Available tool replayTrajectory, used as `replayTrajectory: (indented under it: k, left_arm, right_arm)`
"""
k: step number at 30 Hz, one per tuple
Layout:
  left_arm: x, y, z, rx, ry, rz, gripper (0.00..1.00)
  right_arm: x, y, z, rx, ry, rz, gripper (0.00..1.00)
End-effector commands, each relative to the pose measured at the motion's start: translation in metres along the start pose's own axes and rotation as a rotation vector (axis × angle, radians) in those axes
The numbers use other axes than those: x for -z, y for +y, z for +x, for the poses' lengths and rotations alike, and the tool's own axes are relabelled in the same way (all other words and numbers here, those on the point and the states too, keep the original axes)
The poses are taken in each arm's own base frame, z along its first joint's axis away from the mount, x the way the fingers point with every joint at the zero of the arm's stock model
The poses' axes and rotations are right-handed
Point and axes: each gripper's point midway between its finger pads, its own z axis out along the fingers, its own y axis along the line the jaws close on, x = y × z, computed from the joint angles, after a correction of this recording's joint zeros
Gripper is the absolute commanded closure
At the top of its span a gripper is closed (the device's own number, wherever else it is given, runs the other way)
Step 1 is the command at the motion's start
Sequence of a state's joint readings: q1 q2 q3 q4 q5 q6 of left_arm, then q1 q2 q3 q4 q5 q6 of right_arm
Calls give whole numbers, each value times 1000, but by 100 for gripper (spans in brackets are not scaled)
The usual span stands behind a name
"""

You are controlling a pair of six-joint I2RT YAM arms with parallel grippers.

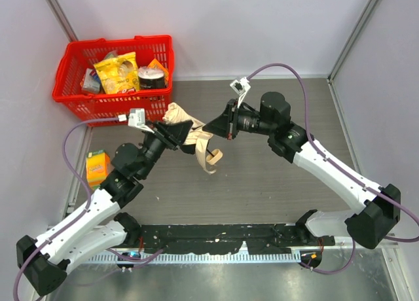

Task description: Put away the umbrella

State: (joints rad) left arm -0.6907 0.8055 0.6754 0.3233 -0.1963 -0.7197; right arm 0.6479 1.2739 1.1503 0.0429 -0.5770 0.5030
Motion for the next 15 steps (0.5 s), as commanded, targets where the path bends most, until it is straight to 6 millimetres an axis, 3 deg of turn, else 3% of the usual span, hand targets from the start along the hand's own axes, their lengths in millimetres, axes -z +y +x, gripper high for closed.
replayTrajectory:
  k: [1,4,6,7,8,9,12,15]
  left_arm:
    - [19,-39,-50,-100,-159,184,100]
    - [29,-34,-52,-88,-206,188,100]
    - [31,-31,-57,-71,-237,176,100]
    - [31,-28,-61,-62,-256,156,100]
    - [31,-25,-67,-39,-282,131,100]
    - [30,-21,-72,-16,-309,105,100]
    - [27,-8,-90,50,-410,29,100]
    - [20,-5,-101,110,-484,10,100]
  right_arm:
    - [25,-1,-31,130,-48,45,99]
    - [25,8,-28,102,-70,-13,99]
    - [26,-2,-29,53,-128,36,99]
    - [32,-21,-30,-2,-192,142,99]
    - [34,-25,-35,-24,-241,175,99]
    - [40,-34,-23,-86,-270,210,99]
    - [36,-30,-1,-146,-284,203,99]
    - [31,-39,20,-219,-261,227,95]
